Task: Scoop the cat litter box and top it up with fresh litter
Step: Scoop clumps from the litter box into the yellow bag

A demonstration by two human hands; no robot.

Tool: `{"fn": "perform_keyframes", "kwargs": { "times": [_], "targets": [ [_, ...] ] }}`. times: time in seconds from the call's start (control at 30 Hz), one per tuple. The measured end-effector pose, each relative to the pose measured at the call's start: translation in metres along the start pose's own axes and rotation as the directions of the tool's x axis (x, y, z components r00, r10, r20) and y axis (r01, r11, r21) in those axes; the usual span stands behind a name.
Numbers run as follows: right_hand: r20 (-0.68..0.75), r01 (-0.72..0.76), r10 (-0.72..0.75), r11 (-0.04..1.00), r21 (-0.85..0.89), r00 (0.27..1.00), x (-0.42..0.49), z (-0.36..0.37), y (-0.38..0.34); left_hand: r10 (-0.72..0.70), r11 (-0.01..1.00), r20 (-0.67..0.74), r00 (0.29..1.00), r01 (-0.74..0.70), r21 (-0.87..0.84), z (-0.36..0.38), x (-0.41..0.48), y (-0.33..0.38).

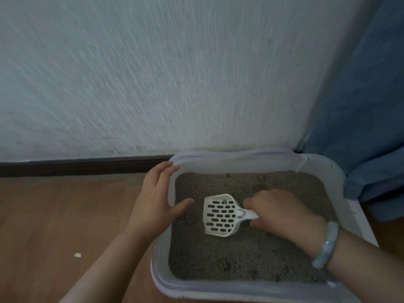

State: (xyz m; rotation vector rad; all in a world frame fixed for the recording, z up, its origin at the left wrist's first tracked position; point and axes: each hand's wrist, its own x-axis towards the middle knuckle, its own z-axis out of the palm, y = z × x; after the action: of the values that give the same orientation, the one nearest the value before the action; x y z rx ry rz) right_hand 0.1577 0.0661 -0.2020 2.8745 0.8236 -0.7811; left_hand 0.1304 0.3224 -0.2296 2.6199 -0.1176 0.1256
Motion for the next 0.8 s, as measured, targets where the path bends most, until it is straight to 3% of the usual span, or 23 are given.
{"fn": "perform_keyframes", "kwargs": {
  "times": [0.33, 0.57, 0.8],
  "targets": [
    [-0.032, 0.082, -0.082, 0.997, 0.001, 0.996, 0.042, 0.013, -0.029, 0.017, 1.0, -0.062, 0.998, -0.017, 0.005, 0.0, -0.001, 0.003],
    [-0.099, 0.086, -0.049, 0.908, 0.41, 0.994, 0.038, 0.056, -0.01, 0.024, 1.0, -0.046, 0.999, -0.024, -0.003, 0.0, -0.001, 0.002],
    [-0.105, 0.03, 0.04, 0.805, 0.592, 0.994, 0.033, 0.068, 0.004, 0.001, 0.998, -0.055, 0.998, -0.004, -0.063, -0.002, -0.003, 0.002]
  ]
}}
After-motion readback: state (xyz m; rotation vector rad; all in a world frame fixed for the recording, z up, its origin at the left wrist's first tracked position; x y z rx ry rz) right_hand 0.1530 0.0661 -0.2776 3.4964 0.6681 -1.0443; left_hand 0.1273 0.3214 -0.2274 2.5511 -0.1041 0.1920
